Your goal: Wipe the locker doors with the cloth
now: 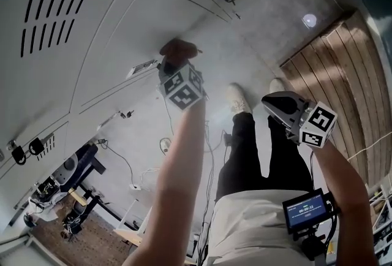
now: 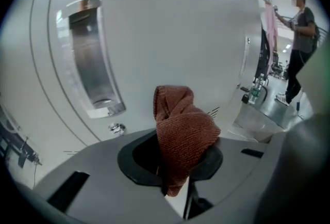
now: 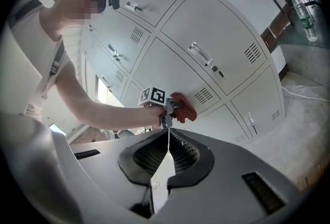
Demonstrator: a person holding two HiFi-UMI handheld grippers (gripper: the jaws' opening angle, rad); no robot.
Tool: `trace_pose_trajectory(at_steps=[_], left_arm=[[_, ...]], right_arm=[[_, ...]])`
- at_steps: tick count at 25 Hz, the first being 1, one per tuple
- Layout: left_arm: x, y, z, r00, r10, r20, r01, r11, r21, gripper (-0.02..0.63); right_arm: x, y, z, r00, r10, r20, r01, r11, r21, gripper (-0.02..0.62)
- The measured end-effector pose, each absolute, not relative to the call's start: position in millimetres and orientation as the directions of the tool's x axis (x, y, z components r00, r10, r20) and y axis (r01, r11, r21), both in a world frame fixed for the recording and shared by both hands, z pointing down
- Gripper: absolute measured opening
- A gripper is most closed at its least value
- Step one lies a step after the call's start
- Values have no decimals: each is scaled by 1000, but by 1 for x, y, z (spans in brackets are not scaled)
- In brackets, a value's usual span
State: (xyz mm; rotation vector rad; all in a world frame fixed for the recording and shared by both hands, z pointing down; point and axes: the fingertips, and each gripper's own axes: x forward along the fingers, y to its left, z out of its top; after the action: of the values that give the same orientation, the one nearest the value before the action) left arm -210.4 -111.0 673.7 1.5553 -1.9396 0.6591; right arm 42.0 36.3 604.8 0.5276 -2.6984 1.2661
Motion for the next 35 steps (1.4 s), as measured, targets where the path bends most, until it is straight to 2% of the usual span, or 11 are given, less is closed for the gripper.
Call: trace_pose_trajectory(at_steps=[4, 8, 17, 21, 26, 31, 35], left_arm=[[-221, -100, 679, -239, -676, 697, -953, 301, -35, 67], [-207, -115, 678, -235, -676, 698, -953, 303, -26, 67], [-97, -188, 668, 60, -792, 608, -997, -12, 82, 67], [-75, -199, 679, 116, -793, 598, -993, -97, 64, 67], [-96, -173, 721, 102, -732, 674, -994, -95, 47, 67], [-159, -160, 741, -4, -730, 683, -997, -46, -55, 67], [-194, -125, 739, -87, -696, 713, -992, -8, -130, 67]], right_arm=[[45, 40, 605, -933, -262, 245, -354, 565, -745, 18], [53, 33, 598, -933, -288, 215, -345, 546, -764, 18], [64, 16, 594, -920, -328, 212, -365, 525, -769, 18], [69, 18, 594, -919, -323, 228, -374, 525, -765, 18], [66, 29, 602, -899, -356, 255, -413, 498, -763, 18], [49, 8, 606, -931, -292, 220, -355, 584, -730, 18], [45, 13, 603, -924, -294, 244, -372, 549, -748, 18]])
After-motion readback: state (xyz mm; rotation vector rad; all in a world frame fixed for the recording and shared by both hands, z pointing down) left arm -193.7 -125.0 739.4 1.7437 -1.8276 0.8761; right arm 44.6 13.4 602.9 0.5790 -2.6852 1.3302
